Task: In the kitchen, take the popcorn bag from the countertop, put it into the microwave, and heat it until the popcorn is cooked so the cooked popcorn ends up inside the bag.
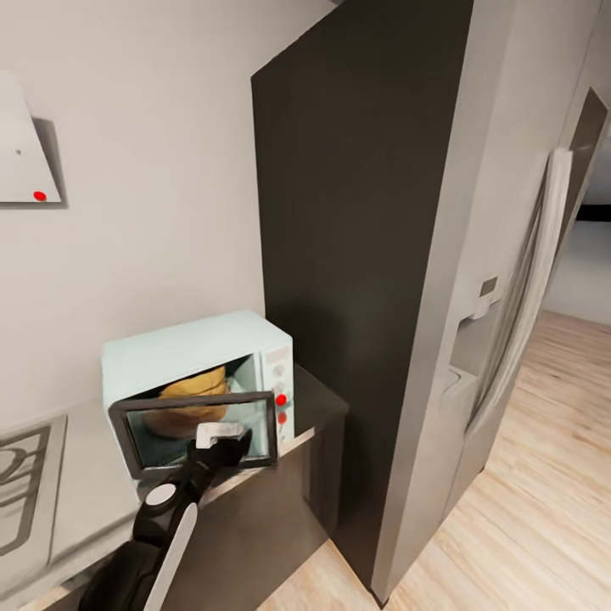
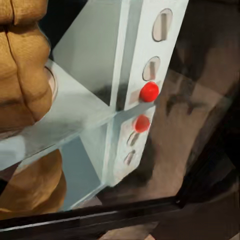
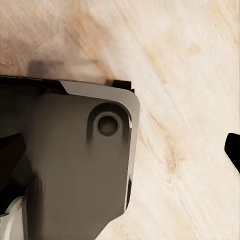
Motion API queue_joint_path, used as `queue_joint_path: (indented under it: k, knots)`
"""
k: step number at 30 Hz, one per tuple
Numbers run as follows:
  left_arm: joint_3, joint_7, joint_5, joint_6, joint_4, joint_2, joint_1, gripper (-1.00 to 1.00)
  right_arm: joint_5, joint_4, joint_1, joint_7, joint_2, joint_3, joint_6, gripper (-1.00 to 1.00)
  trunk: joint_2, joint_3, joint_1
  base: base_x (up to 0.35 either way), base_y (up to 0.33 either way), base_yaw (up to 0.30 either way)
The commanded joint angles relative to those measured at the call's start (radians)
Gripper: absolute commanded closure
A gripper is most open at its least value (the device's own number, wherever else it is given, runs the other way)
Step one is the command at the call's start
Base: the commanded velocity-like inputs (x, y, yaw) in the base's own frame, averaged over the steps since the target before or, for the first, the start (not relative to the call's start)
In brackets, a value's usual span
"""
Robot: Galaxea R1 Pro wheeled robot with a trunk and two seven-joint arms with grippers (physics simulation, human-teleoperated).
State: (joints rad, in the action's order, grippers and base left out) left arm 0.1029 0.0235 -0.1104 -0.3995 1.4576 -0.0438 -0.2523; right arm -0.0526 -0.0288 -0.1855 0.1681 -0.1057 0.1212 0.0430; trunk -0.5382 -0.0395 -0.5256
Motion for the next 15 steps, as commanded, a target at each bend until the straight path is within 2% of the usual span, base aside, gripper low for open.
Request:
queue_joint_path:
  k: [1, 15]
  knots:
    - [0.000, 0.003, -0.011, -0.005, 0.000, 0.000, -0.001, -1.00, -0.006, -0.003, -0.002, 0.004, 0.000, 0.008, 0.005, -1.00, -0.002, -0.002, -0.001, 0.286, 0.000, 0.000]
    - [0.000, 0.003, -0.011, -0.004, -0.002, 0.001, -0.001, -1.00, -0.006, -0.003, -0.002, 0.004, -0.002, 0.008, 0.005, -1.00, -0.002, -0.002, -0.001, 0.263, 0.000, 0.000]
